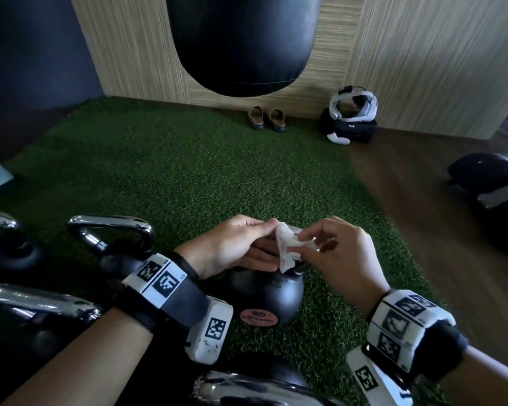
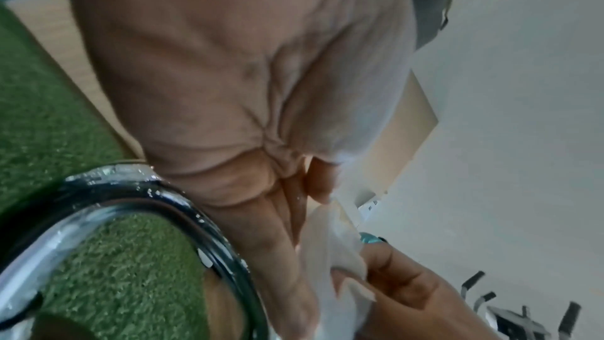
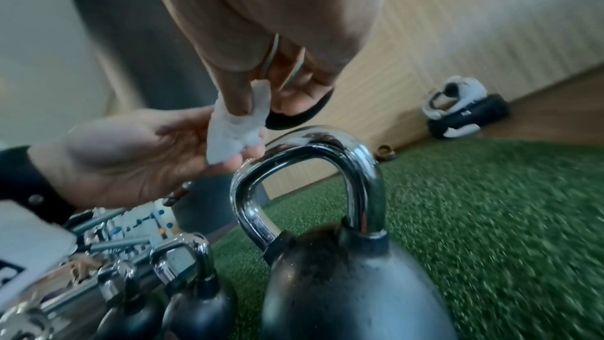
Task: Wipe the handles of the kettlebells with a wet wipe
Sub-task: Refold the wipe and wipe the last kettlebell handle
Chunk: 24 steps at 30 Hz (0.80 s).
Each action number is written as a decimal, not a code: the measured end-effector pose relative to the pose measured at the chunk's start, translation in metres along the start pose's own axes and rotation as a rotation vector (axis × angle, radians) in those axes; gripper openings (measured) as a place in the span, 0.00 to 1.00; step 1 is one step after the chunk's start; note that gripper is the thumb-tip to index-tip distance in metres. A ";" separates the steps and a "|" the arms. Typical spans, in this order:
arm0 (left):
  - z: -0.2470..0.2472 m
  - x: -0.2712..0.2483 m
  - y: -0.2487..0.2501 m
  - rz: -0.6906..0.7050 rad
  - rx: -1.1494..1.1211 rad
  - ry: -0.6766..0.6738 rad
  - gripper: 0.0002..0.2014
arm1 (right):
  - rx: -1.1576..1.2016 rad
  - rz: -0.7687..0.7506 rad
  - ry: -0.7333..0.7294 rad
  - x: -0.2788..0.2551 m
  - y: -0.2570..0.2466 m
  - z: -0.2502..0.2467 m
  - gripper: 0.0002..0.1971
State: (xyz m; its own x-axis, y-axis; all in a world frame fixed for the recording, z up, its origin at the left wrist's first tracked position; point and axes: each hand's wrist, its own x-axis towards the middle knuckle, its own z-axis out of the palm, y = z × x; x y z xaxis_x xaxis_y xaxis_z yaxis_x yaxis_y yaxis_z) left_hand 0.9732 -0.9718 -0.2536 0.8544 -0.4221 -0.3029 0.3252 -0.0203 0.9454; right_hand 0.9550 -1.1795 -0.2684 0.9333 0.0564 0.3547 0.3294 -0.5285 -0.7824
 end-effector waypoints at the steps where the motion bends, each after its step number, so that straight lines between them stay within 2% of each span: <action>1: 0.001 -0.001 0.001 0.009 -0.041 -0.007 0.19 | -0.025 -0.061 0.025 0.000 -0.003 0.003 0.09; 4: 0.004 -0.002 0.001 0.045 -0.158 -0.003 0.15 | -0.025 -0.152 0.054 0.000 -0.005 0.013 0.08; 8: 0.001 -0.004 0.002 0.136 -0.182 0.109 0.09 | 0.044 -0.091 -0.110 0.000 -0.008 0.007 0.08; 10: -0.009 -0.005 0.000 0.326 0.067 0.204 0.11 | 0.063 -0.039 -0.079 0.000 -0.001 0.003 0.11; 12: -0.014 -0.006 -0.003 0.543 0.421 0.387 0.12 | 0.044 0.104 0.105 0.003 0.014 0.002 0.14; 13: -0.012 -0.005 -0.004 0.647 0.564 0.494 0.10 | 0.029 0.220 0.183 0.004 0.022 0.003 0.14; 14: -0.009 -0.002 -0.005 0.742 0.689 0.569 0.12 | 0.043 0.356 0.197 0.004 0.033 0.006 0.14; 15: -0.005 0.002 -0.007 0.818 0.800 0.589 0.15 | 0.106 0.498 0.146 0.003 0.043 0.010 0.16; 17: 0.001 0.015 -0.013 0.870 1.005 0.536 0.17 | 0.315 0.716 -0.043 -0.001 0.069 0.026 0.22; 19: 0.005 0.026 -0.022 0.857 1.136 0.480 0.16 | 0.450 0.818 -0.181 -0.003 0.090 0.041 0.26; 21: 0.007 0.032 -0.031 0.860 1.227 0.446 0.16 | 0.473 0.824 -0.232 -0.002 0.102 0.052 0.26; 24: 0.003 0.031 -0.040 0.909 1.271 0.450 0.16 | 0.358 0.751 -0.209 0.001 0.112 0.061 0.23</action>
State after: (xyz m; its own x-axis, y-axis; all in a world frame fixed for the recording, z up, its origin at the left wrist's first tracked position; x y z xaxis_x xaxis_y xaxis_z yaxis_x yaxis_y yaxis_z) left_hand 0.9852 -0.9870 -0.3009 0.6845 -0.4322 0.5871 -0.6559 -0.7165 0.2373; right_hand 1.0014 -1.1867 -0.3873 0.9176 -0.0281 -0.3966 -0.3944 -0.1914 -0.8988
